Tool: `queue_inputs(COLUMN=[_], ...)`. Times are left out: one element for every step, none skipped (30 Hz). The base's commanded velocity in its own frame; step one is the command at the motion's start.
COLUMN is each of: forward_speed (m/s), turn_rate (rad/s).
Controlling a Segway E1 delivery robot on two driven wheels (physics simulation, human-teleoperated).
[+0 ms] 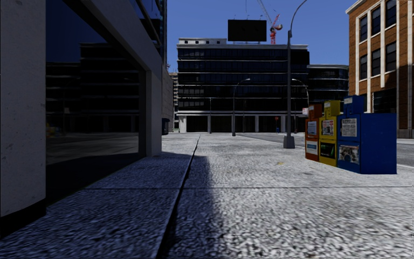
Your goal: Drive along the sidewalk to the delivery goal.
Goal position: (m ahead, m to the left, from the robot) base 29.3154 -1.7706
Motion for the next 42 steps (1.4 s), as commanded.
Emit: queue_inputs(forward_speed=[2.0, 2.0, 2.0, 2.0, 2.0, 2.0, 2.0, 2.0, 2.0, 2.0, 2.0, 2.0, 2.0, 2.0, 2.0, 2.0, 2.0, 2.0, 2.0, 2.0, 2.0, 2.0, 2.0, 2.0, 2.0, 2.0, 2.0, 2.0, 2.0, 2.0, 2.0, 2.0, 2.0, 2.0, 2.0, 2.0, 2.0, 2.0, 2.0, 2.0, 2.0, 2.0], turn_rate=[0.0, 0.0, 0.0, 0.0, 0.0, 0.0, 0.0, 0.0, 0.0, 0.0, 0.0, 0.0, 0.0, 0.0, 0.0, 0.0, -0.05, -0.05, -0.09, -0.11, -0.12, -0.12, -0.19, -0.27, -0.36, -0.36, -0.48, -0.56, -0.57, -0.53, -0.53, -0.41, -0.24, 0.0, 0.0, 0.0, 0.0, 0.0, 0.0, 0.0, 0.0, 0.0])
